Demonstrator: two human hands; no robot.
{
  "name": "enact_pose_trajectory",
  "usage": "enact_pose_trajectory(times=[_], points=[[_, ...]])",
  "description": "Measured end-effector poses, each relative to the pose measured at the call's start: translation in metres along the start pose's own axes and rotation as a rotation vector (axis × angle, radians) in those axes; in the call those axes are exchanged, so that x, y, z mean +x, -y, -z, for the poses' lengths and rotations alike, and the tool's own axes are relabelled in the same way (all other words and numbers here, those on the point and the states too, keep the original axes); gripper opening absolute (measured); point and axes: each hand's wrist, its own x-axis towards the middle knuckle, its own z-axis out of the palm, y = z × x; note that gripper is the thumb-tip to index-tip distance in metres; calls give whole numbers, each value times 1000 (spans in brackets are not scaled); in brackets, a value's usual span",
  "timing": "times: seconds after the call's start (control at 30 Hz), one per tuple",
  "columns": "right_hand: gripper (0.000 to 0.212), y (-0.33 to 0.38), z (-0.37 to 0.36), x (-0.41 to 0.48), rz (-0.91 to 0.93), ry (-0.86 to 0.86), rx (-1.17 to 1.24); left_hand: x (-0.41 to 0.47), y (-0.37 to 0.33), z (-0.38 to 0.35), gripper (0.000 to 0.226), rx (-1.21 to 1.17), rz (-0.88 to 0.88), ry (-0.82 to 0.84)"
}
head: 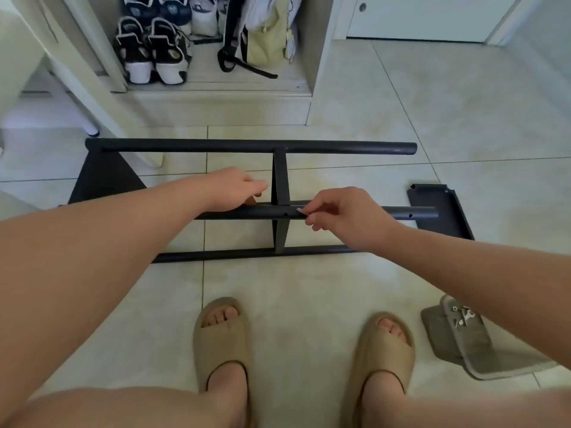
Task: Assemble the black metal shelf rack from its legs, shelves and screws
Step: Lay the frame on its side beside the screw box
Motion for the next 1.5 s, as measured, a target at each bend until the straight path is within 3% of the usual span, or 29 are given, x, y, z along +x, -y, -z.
enact_pose_trajectory(times=[0.17,0.43,0.73,1.5], points=[[16,-3,-12,6,20,-8,56,14,-12,-15,51,-167,-6,143],[18,-6,-10,5,32,7,89,18,-20,-19,50,-125,-14,138],[19,-22,12,-5,-21,-50,86,31,-57,-45,43,-266,2,17],[10,-22,0,12,-141,-111,166,35,-62,-46,40,-278,9,64]])
